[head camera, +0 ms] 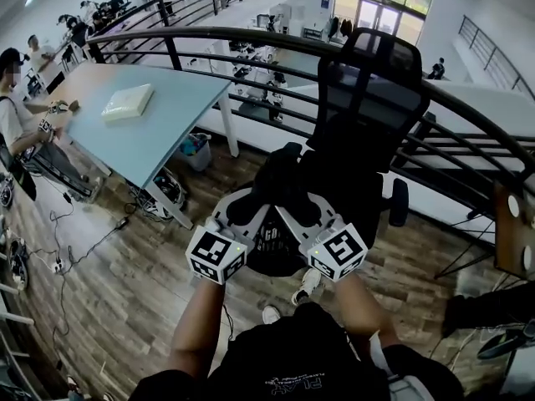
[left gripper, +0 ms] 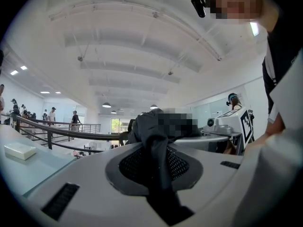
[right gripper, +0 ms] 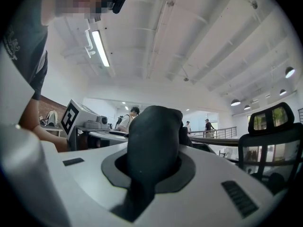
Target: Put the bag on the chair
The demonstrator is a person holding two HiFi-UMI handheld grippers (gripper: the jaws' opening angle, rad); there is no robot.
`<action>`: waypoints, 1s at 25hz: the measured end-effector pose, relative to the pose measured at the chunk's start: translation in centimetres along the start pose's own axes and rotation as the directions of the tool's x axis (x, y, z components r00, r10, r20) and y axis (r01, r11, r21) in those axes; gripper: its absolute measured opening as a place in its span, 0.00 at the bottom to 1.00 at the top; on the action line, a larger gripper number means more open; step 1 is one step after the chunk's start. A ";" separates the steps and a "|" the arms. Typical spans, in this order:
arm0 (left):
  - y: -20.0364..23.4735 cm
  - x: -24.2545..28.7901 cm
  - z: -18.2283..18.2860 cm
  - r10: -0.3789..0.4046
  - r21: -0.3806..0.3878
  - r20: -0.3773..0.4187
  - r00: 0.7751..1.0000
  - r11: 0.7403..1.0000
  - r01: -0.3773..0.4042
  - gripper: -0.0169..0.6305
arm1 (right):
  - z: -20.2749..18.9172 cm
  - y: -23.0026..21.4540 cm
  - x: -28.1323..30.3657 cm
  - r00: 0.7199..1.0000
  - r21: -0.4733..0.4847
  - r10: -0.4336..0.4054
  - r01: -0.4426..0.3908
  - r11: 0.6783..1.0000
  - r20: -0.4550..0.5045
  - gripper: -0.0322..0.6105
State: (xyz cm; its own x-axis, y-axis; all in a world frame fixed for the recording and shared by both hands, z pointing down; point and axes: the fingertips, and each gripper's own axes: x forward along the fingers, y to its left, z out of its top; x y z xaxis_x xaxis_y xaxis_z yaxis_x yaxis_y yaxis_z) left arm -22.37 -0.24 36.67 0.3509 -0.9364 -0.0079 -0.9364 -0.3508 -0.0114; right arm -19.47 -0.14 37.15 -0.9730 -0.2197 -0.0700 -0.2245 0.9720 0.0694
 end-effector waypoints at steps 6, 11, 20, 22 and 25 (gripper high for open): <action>1.5 4.0 -0.9 -0.033 -0.009 -0.010 0.999 0.999 0.033 0.16 | -1.2 -4.1 1.0 1.000 -0.005 -0.020 0.020 1.000 0.000 0.15; 2.9 8.1 0.5 -0.072 -0.011 -0.006 0.997 0.997 0.072 0.16 | -0.2 -8.2 2.0 0.999 -0.010 -0.036 0.036 0.999 -0.015 0.15; 4.2 15.5 0.1 -0.109 -0.020 -0.039 0.993 0.994 0.108 0.16 | -1.0 -15.6 2.4 0.998 0.018 -0.065 0.066 0.998 -0.023 0.15; 4.5 17.4 0.2 -0.113 -0.026 -0.043 0.993 0.993 0.112 0.16 | -1.0 -17.5 2.4 0.997 0.023 -0.068 0.068 0.997 -0.031 0.15; 4.6 20.1 -0.2 -0.130 -0.037 -0.044 0.991 0.991 0.128 0.16 | -1.6 -20.1 2.0 0.996 0.028 -0.077 0.078 0.997 -0.034 0.15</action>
State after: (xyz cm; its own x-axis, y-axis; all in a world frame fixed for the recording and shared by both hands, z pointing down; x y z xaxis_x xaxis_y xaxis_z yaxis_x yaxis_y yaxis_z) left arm -19.62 -20.70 36.66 0.4687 -0.8826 0.0374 -0.8833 -0.4681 0.0249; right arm -17.02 -20.27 37.22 -0.9541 -0.2966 -0.0414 -0.2981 0.9539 0.0361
